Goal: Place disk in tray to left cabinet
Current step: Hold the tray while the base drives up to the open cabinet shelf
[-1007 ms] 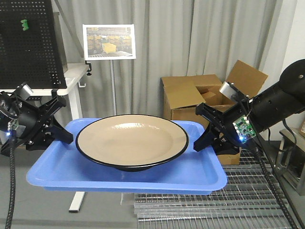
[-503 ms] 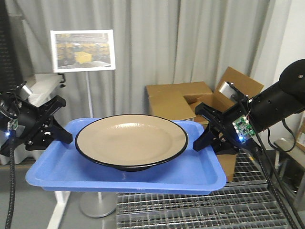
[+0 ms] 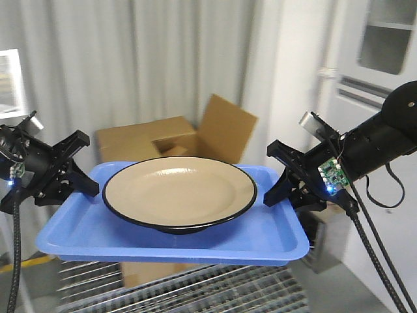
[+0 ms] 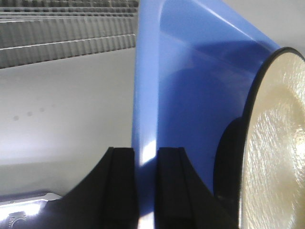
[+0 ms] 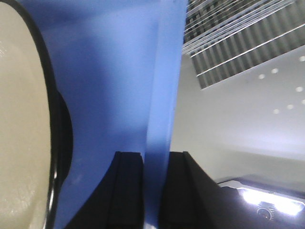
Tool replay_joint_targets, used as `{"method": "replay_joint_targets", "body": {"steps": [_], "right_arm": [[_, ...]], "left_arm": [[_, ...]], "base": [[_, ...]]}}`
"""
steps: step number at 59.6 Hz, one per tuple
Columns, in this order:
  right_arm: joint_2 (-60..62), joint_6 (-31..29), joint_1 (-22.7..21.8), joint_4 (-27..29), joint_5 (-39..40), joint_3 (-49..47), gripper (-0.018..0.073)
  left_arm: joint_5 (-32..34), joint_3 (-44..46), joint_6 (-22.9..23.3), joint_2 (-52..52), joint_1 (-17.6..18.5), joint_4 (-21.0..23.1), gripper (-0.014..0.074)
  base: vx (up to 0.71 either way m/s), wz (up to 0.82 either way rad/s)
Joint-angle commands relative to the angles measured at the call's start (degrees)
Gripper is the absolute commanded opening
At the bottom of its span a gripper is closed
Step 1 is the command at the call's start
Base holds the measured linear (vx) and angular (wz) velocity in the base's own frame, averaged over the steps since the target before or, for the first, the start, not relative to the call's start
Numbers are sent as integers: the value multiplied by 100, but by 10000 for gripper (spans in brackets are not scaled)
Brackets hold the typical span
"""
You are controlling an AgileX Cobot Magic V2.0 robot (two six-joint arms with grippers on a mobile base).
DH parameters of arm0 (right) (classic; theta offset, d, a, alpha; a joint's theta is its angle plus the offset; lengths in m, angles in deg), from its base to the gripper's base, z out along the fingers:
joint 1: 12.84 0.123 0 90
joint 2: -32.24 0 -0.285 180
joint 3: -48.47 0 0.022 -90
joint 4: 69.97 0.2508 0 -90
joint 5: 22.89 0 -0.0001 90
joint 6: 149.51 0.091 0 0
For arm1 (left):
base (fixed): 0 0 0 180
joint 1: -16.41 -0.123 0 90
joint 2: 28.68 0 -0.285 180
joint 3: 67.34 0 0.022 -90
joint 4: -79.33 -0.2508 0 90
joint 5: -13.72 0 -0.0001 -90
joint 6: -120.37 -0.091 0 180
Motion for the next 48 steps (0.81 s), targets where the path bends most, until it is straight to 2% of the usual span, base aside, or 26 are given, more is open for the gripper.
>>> {"method": "replay_joint_targets", "body": {"steps": [1,48], "right_arm": [[351,-100,50,582,162,-220,-3],[351,-100,50,582,168,-220,-3]], "left_arm": [[-17,183,65,-366,81,694,-1],[-17,183,65,-366,81,694,-1]], "base": [[19,-67],[16,-63]]}}
